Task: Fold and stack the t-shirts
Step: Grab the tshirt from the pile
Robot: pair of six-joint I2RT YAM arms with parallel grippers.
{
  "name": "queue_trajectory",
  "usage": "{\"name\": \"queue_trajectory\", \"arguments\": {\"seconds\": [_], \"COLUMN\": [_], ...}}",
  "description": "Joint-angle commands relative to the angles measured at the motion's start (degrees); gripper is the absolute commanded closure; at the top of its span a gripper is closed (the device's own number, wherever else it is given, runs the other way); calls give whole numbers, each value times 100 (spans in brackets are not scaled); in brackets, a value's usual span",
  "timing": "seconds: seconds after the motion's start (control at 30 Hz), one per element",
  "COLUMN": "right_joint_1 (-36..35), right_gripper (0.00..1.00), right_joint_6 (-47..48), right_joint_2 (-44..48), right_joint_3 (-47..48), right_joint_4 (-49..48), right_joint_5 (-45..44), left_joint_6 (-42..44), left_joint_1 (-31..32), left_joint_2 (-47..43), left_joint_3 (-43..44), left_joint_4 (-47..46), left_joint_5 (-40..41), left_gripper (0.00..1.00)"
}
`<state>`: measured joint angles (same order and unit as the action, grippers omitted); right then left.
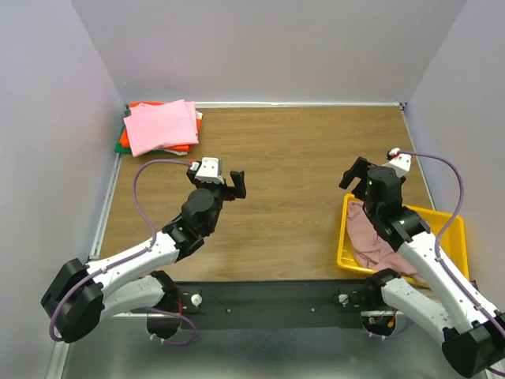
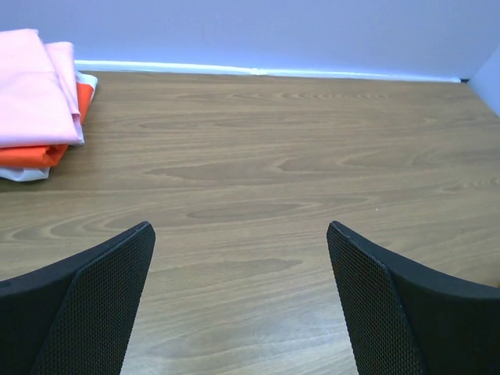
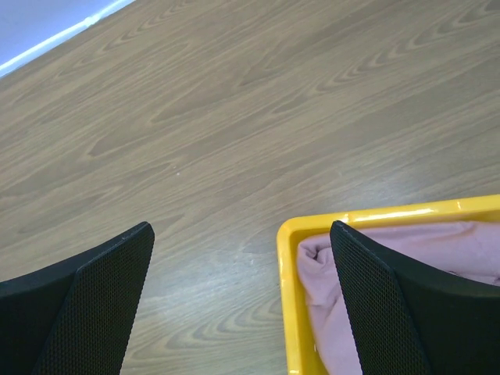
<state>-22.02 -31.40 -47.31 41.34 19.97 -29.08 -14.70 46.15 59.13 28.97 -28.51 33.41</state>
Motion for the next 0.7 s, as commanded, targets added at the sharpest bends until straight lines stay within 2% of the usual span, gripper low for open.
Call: {"name": "queue_trajectory", "arguments": {"seconds": [0.0, 0.23, 0.33, 0.37, 0.5, 0.67], "right_joint_1": [22, 22, 14, 22, 22, 31], "right_gripper": [0, 0, 0, 0, 0, 0], "right_joint_6": [-287, -807, -981, -1243, -1622, -2124], "right_joint_2": [55, -85, -584, -769, -1419, -1632], "right_joint_3": [-205, -285, 12, 127, 427, 296], "right_joint_4": [-81, 341, 945, 1435, 2167, 2275], "right_joint_5": [-493, -406, -763, -853, -906, -924], "left_joint_6": [-130, -86, -77, -77, -103, -103], "left_joint_1": [8, 8, 8, 8, 8, 8], "left_joint_2": [-279, -605, -570, -544, -341, -113], "left_joint_3": [-146, -287, -313, -313, -234, -155], "left_joint_4": [-93, -207, -269, -286, -269, -234], "left_joint_5": [325, 183, 157, 140, 131, 122], "left_gripper": [2, 2, 2, 2, 2, 2]}}
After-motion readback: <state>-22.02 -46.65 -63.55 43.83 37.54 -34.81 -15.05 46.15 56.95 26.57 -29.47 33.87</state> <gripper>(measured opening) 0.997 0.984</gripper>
